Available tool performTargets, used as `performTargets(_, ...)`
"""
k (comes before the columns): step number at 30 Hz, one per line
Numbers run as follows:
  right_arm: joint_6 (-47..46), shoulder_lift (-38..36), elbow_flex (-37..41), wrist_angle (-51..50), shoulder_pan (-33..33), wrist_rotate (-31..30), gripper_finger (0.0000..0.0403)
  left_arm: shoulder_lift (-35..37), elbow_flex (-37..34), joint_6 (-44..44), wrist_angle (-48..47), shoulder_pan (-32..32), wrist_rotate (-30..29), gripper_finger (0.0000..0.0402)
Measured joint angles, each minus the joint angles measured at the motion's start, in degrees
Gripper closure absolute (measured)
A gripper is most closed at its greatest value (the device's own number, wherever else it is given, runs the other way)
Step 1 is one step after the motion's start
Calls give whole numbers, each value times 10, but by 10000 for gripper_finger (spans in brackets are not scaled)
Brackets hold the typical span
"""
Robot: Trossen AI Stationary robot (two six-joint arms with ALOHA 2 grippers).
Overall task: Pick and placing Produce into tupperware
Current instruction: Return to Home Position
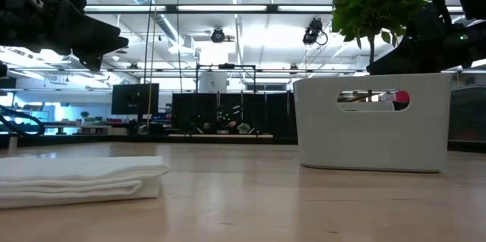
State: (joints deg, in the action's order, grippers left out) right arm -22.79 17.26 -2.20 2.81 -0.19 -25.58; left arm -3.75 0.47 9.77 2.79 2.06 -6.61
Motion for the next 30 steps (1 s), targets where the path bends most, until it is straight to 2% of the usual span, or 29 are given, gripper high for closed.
performTargets(30,0,0,0,0,0,0,243,0,0,0,0,0,0,263)
